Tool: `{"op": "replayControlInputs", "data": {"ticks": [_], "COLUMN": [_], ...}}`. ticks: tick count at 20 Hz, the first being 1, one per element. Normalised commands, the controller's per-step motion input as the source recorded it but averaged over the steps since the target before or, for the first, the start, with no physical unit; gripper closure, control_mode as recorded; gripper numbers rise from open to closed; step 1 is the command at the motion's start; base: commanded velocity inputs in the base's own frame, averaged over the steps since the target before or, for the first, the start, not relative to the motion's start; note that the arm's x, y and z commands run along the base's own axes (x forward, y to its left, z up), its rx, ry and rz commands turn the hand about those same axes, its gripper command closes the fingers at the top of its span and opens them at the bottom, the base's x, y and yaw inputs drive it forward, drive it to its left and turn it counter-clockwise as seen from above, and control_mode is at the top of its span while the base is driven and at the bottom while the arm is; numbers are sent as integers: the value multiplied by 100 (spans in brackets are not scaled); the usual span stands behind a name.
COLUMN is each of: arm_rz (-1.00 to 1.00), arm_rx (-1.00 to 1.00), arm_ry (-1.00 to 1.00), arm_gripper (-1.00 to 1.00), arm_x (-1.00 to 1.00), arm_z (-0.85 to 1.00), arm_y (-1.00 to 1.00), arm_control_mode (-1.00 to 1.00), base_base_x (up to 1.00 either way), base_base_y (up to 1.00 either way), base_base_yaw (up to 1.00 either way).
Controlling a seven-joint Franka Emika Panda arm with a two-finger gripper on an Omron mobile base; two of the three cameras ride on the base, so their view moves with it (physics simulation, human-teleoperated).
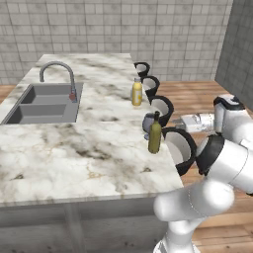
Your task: There is a wine glass and glass cup on the dining counter. Place the wine bottle next to the wine glass and the juice bottle next to the glass cup.
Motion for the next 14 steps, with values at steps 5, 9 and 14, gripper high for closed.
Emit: {"op": "replayControlInputs", "data": {"ticks": [5,9,14], "arm_rz": [-14,-16,-18], "arm_rx": [-1,-2,-6], "arm_ry": [15,22,19], "arm_gripper": [-100,-100,-100], "arm_x": [-53,-55,-62], "arm_z": [34,32,19], "arm_y": [1,1,7], "arm_control_mode": [-100,-100,-100], "base_base_x": [0,0,0], "base_base_y": [0,0,0], "base_base_yaw": [0,0,0]}}
